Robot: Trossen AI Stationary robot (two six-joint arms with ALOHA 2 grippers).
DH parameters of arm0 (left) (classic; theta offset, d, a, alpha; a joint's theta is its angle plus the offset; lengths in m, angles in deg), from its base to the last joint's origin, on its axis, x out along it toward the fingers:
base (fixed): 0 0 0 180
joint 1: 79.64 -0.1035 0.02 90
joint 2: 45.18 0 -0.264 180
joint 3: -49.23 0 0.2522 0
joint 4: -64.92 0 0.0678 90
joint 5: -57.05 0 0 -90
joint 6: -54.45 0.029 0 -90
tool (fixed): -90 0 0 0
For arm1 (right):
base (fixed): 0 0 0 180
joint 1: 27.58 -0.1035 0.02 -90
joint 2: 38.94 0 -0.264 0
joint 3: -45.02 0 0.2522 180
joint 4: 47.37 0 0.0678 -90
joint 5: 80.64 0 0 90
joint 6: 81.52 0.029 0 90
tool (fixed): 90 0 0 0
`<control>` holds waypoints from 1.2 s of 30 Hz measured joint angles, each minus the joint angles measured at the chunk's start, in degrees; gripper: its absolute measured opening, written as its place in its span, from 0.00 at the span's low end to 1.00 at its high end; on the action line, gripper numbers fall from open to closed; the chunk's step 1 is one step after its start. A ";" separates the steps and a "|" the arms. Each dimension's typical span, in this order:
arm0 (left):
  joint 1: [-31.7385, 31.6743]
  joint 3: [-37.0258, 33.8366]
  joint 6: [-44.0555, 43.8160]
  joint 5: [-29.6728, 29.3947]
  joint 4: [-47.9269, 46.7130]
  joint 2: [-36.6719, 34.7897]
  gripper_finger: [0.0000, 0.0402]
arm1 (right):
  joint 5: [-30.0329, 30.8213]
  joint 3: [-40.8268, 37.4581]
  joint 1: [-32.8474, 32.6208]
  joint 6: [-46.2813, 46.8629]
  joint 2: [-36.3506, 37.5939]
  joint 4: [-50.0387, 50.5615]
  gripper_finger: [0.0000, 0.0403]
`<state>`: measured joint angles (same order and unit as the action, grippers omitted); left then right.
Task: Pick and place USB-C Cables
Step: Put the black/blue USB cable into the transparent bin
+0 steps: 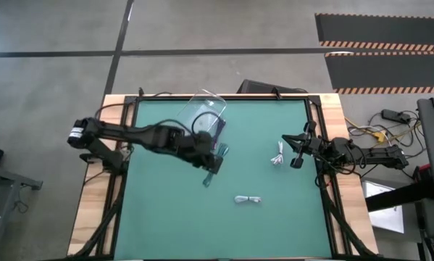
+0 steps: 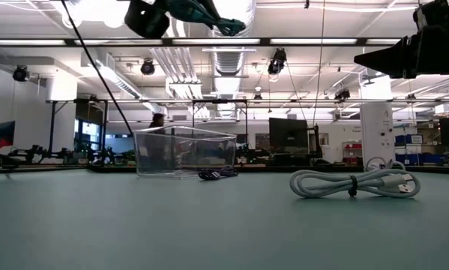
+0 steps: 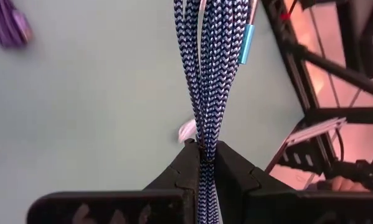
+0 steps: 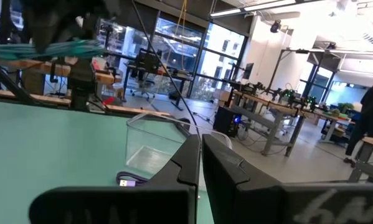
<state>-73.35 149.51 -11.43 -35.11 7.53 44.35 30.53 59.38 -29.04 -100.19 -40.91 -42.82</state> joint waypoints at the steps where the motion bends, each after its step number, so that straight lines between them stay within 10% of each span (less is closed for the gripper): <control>1: -0.77 0.49 0.89 -0.02 -0.14 0.00 0.03 | 0.00 0.00 -0.01 -0.20 0.00 0.00 0.02; 36: -24.62 4.99 14.24 5.67 -11.65 0.11 0.03 | 2.02 -0.01 0.00 -1.91 0.00 -0.02 0.02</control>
<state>-97.97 154.51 2.81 -29.45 -4.12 44.46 32.55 59.37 -29.04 -102.10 -40.91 -42.84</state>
